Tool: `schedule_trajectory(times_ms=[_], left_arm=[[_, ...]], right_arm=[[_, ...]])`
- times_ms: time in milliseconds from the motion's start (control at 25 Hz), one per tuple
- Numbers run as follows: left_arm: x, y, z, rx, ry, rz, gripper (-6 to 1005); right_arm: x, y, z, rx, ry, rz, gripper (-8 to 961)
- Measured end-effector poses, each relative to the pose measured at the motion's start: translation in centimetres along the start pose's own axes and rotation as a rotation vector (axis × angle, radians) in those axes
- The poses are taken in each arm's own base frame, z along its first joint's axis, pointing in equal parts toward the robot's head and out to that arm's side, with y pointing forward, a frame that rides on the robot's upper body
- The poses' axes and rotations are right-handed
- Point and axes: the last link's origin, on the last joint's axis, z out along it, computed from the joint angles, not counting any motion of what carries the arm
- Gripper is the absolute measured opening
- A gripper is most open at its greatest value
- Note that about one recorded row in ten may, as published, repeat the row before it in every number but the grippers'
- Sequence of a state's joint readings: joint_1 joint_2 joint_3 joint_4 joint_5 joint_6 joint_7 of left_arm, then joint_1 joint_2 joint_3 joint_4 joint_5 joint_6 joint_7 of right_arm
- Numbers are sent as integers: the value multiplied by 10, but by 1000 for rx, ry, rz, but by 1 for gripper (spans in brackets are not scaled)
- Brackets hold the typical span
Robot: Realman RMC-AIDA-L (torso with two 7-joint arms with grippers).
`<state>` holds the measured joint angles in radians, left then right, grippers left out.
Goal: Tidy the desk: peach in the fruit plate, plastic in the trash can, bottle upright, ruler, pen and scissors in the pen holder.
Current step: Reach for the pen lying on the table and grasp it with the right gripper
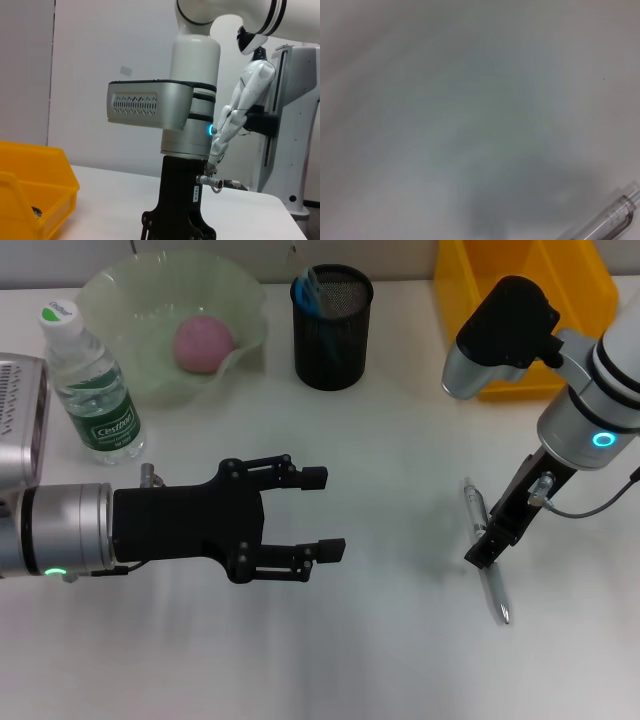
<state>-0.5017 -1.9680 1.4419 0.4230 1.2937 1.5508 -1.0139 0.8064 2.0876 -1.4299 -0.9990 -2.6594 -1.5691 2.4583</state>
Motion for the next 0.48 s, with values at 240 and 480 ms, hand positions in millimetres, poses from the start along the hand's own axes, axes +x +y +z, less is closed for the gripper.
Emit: schedule_trajectory(times_ms=[240,480], left_arm=[[-2,1,-1,2,-2,-6,779],[-3,1,-1,1,-11,-12,777]], right_arm=[[-1,2,4,10,22,-17,730],[-2,2,4,15,26,-19,729]])
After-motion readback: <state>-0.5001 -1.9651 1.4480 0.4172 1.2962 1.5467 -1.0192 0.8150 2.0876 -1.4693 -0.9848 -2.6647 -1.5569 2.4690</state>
